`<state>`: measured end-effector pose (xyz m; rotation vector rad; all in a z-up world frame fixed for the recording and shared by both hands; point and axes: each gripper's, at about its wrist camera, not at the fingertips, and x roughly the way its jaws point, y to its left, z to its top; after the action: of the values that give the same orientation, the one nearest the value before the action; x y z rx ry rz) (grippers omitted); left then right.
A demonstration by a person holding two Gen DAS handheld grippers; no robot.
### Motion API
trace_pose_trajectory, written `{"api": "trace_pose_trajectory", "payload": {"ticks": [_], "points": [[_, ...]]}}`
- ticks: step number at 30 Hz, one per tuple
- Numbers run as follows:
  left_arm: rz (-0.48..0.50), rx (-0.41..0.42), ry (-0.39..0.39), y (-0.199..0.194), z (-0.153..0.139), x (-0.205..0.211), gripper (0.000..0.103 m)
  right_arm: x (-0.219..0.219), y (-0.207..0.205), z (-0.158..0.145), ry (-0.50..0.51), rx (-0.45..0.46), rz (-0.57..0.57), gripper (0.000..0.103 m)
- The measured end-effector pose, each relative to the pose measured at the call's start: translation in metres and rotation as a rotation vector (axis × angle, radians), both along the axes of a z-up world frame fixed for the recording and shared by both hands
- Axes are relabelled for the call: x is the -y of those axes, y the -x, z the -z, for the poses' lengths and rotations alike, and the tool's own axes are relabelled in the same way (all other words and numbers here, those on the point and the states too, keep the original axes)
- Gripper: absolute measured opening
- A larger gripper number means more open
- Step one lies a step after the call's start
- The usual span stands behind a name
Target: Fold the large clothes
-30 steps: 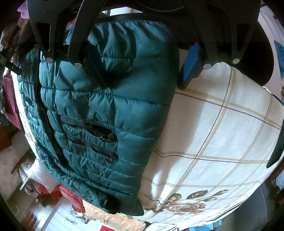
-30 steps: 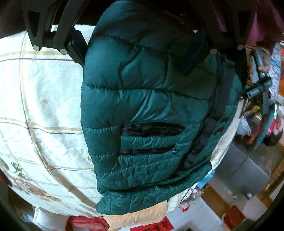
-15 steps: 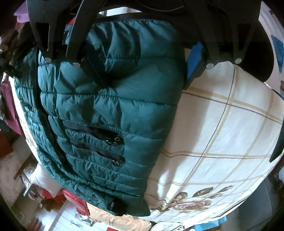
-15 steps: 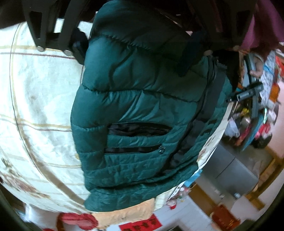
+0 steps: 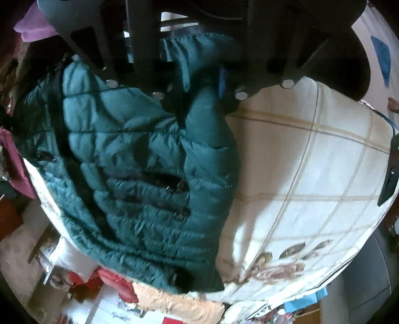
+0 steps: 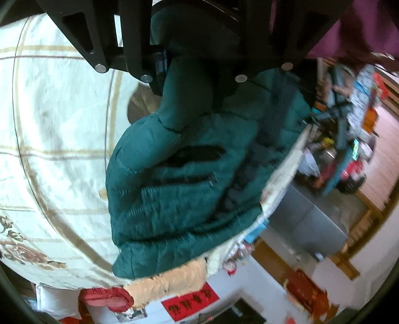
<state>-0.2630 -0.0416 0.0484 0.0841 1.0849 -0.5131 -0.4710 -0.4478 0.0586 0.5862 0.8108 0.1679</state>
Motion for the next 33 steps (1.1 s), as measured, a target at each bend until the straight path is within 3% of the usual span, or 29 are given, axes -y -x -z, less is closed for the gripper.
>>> {"api": "trace_pose_trajectory", "payload": {"ticks": [7, 15, 27, 33], "points": [[0.016, 0.034, 0.032, 0.000, -0.017, 0.003, 0.014, -0.001, -0.013, -0.031, 0.021, 0.071, -0.009, 0.021], [-0.014, 0.097, 0.123, -0.015, -0.054, -0.002, 0.014, 0.007, -0.023, -0.055, 0.064, 0.128, 0.010, 0.019], [-0.079, 0.192, 0.268, -0.072, -0.108, 0.017, 0.014, 0.036, -0.066, -0.099, 0.116, 0.231, 0.112, 0.019], [-0.115, 0.216, 0.280, -0.105, -0.120, 0.037, 0.014, 0.054, -0.097, -0.110, 0.119, 0.229, 0.163, 0.019]]}}
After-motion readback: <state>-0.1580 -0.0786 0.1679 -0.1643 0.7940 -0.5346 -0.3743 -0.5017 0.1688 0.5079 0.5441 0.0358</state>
